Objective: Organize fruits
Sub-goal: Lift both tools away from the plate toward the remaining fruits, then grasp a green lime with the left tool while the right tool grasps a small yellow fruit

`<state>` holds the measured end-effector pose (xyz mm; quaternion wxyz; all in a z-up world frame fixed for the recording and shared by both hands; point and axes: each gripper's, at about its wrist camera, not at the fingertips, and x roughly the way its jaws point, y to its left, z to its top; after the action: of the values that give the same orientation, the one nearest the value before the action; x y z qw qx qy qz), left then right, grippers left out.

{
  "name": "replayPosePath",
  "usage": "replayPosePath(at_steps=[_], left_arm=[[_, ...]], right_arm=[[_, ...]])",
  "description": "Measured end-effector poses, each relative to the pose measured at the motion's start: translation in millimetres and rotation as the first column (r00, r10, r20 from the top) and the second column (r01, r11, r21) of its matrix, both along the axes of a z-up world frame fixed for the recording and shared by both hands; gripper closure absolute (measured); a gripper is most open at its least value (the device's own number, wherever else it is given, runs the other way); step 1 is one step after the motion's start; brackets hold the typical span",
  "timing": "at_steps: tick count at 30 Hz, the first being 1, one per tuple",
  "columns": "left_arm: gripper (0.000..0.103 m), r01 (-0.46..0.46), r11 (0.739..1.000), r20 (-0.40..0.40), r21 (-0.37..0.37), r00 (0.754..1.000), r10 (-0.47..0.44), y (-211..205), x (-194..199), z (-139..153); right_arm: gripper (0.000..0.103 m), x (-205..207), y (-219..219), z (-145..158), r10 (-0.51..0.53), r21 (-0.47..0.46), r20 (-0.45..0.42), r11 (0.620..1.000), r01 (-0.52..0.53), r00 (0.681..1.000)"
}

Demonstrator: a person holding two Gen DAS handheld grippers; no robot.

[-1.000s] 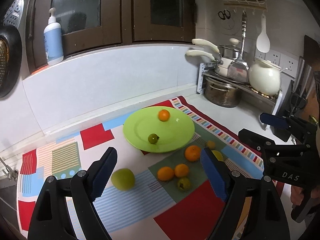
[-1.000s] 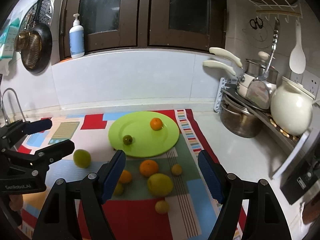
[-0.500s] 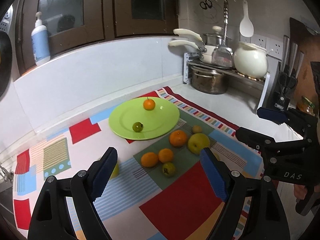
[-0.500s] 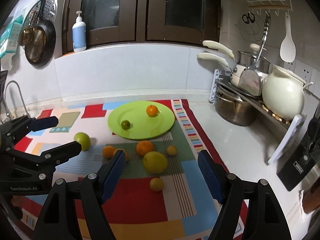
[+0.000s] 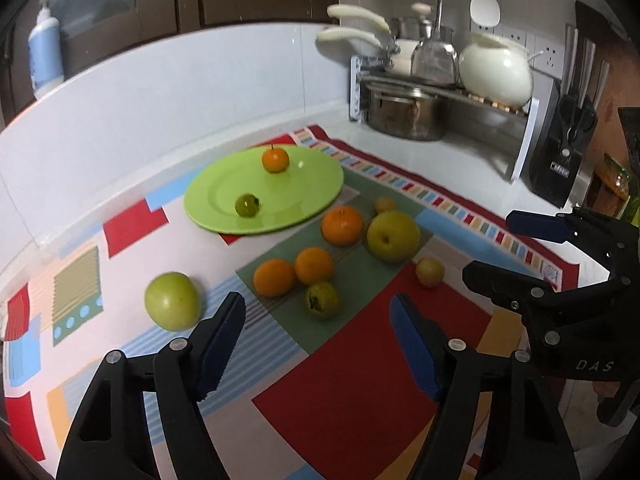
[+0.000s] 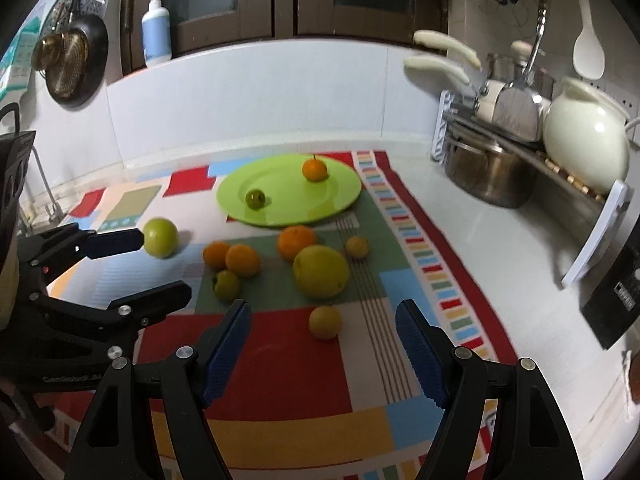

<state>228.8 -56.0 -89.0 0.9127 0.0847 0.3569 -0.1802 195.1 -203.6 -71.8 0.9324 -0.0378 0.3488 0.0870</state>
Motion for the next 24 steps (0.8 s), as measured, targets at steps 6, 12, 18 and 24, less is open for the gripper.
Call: replayPosePath(at_steps=[6,12,18,24], left_arm=[[0.037,0.004,1.000,-0.054,0.010,0.999,-0.003,-3,14,-19],[0.043,0.009,1.000,-0.109,0.004,0.994,-0.008,-7,31,-36],[0.050,0.012,1.000,-0.141,-0.008,0.990,-0.013,-10,44,-45],[0.059,0.024,0.999,-0.157,-0.027,0.987,-0.028,-14,50,-48]], right_arm=[[0.028,14,-3,-23,-0.008,0.010,-0.069,1.000,0.009,0.998],[0.032,28,-6,-39,-0.005,0.022,-0.118,1.000,0.008,0.993],[0.040,43,-8,-50,0.001,0.050,-0.160,0.999,0.007,0.987],[0.049,50,-5,-56,0.023,0.078,-0.177,0.997,-0.009,0.984]])
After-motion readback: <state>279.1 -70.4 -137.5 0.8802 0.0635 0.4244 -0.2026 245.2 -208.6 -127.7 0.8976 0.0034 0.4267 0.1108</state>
